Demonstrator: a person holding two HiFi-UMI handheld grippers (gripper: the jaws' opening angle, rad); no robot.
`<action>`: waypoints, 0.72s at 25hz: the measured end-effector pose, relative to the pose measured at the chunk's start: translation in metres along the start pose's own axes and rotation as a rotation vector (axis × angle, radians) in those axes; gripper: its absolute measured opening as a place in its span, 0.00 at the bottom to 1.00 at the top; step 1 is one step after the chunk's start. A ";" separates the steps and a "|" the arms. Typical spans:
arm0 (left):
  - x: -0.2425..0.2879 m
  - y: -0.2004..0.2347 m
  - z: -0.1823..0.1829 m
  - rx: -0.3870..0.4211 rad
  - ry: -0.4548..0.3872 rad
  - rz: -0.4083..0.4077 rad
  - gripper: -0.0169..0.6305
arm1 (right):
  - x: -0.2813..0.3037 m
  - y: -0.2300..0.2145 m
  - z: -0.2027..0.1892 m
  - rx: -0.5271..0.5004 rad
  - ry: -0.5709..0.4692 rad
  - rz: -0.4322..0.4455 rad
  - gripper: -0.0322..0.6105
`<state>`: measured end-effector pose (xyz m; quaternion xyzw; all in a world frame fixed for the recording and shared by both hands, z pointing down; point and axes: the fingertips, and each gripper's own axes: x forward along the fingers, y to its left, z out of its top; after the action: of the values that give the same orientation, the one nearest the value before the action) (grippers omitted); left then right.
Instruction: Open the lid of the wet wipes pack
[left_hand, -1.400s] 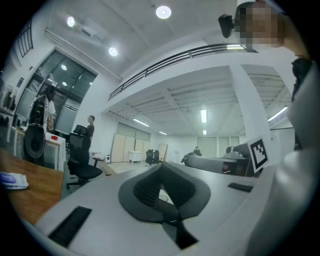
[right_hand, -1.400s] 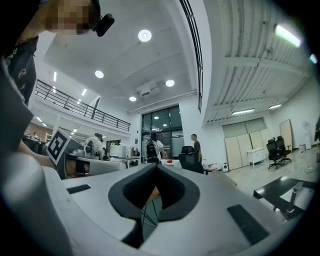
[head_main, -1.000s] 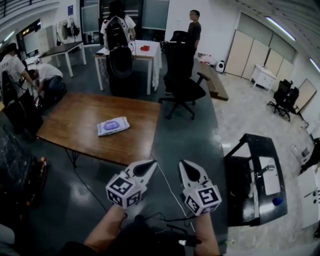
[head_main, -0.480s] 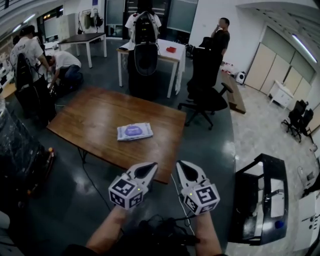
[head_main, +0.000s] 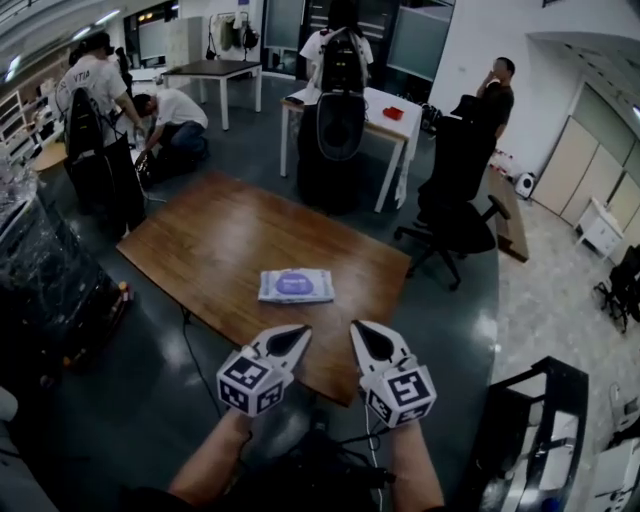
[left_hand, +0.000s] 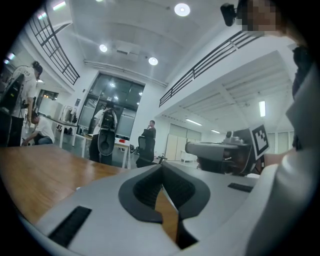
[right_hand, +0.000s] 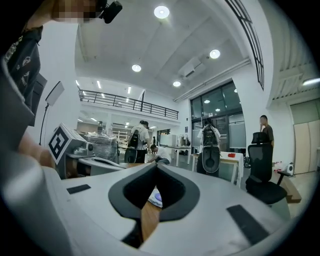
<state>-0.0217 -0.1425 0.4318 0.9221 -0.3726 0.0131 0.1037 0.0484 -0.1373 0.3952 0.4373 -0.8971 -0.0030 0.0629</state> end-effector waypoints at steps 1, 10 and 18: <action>0.006 0.008 -0.003 0.005 0.007 0.021 0.03 | 0.009 -0.006 -0.003 -0.004 0.004 0.018 0.07; 0.053 0.079 -0.028 0.046 0.078 0.202 0.03 | 0.089 -0.051 -0.040 -0.033 0.057 0.180 0.07; 0.060 0.124 -0.042 0.018 0.135 0.343 0.03 | 0.135 -0.048 -0.062 -0.065 0.140 0.303 0.07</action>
<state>-0.0615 -0.2620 0.5013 0.8430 -0.5163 0.0957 0.1167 0.0106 -0.2697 0.4686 0.2941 -0.9455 0.0078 0.1392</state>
